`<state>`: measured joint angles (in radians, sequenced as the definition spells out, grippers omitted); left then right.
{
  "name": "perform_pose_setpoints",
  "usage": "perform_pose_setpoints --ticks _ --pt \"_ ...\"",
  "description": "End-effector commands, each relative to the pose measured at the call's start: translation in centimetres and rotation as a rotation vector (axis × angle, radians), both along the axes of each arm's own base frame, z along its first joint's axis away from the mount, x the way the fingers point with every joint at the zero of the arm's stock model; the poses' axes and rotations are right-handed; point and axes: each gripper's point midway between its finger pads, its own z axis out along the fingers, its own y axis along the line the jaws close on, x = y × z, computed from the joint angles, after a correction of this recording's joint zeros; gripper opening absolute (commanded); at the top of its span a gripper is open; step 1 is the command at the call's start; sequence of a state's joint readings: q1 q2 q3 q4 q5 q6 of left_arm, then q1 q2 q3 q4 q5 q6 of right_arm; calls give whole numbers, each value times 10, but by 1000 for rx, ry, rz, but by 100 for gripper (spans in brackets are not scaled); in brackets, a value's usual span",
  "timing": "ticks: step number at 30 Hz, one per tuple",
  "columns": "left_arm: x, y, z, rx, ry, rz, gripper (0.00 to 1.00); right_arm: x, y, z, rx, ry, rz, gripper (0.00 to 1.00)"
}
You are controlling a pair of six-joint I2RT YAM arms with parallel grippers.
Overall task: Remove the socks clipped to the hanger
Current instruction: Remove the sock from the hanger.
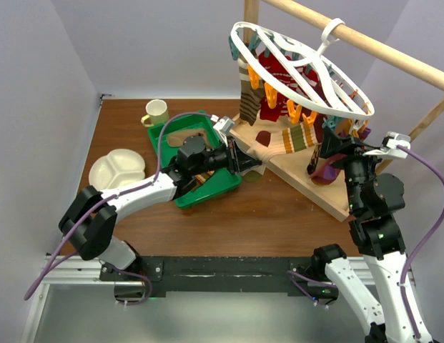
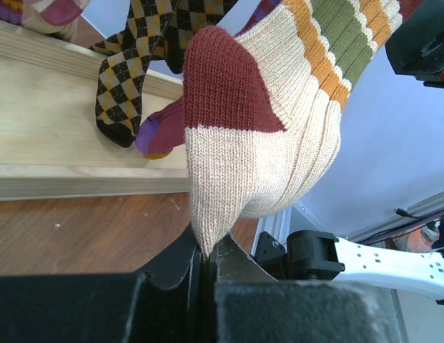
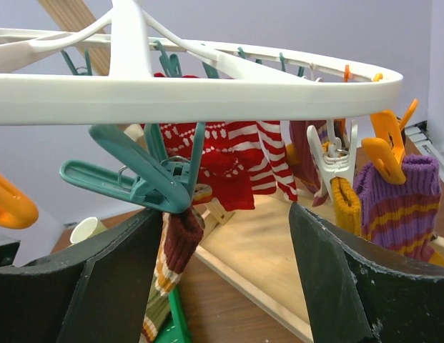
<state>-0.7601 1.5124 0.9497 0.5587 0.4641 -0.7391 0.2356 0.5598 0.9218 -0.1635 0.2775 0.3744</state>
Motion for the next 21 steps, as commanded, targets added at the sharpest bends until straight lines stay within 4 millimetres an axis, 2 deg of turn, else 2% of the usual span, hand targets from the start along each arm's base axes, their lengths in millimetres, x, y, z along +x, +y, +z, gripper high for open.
perform_pose_setpoints --ticks 1,8,11,18,21 --pt "-1 5 14 -25 -58 5 0 -4 0 -1 13 -21 5 76" --pt "3 6 10 -9 -53 19 0 -15 7 -13 -1 4 60 77" --pt "4 7 10 -7 -54 22 0 -20 3 -16 -3 8 41 79" --pt "6 8 7 1 -47 28 0 -20 -9 -7 2 -20 -25 79" --pt "6 8 6 3 -42 26 0 -14 -9 4 5 -55 -32 78"
